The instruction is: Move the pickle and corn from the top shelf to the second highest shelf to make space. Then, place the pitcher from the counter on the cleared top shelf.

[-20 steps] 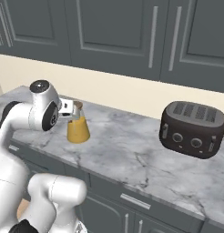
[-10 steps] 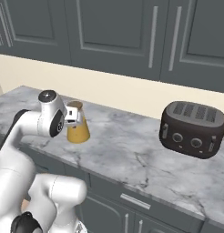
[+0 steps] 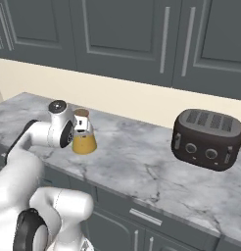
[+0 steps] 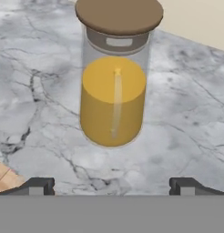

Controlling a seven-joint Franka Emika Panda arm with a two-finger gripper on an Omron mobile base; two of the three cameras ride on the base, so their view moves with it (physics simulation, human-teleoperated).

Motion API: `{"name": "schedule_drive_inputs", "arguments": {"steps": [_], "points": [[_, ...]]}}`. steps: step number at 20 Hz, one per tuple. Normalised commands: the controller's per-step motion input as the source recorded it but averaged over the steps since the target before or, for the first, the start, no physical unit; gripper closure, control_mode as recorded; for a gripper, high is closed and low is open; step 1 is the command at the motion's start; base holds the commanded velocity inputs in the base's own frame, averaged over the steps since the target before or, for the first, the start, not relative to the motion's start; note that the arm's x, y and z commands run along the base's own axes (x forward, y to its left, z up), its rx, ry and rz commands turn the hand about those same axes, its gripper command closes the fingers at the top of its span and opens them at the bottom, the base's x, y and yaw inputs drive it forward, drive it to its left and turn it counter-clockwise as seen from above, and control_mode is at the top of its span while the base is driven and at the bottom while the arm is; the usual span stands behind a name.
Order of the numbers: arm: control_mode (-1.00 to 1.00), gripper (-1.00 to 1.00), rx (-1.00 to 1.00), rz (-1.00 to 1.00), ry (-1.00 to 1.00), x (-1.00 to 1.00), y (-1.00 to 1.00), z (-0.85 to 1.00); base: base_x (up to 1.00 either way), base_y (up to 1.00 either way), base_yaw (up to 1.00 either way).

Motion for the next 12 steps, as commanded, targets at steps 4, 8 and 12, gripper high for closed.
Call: {"name": "schedule_drive_inputs", "arguments": {"steps": [4, 8, 12], "points": [[-1.00, -1.00, 0.00, 0.00, 0.00, 0.45, 0.00, -0.21, 0.00, 0.00, 0.00], [-1.00, -1.00, 0.00, 0.00, 0.00, 0.44, 0.02, -0.21, 0.00, 0.00, 0.00], [-1.00, -1.00, 0.00, 0.00, 0.00, 0.39, 0.08, -0.19, 0.00, 0.00, 0.00]]}}
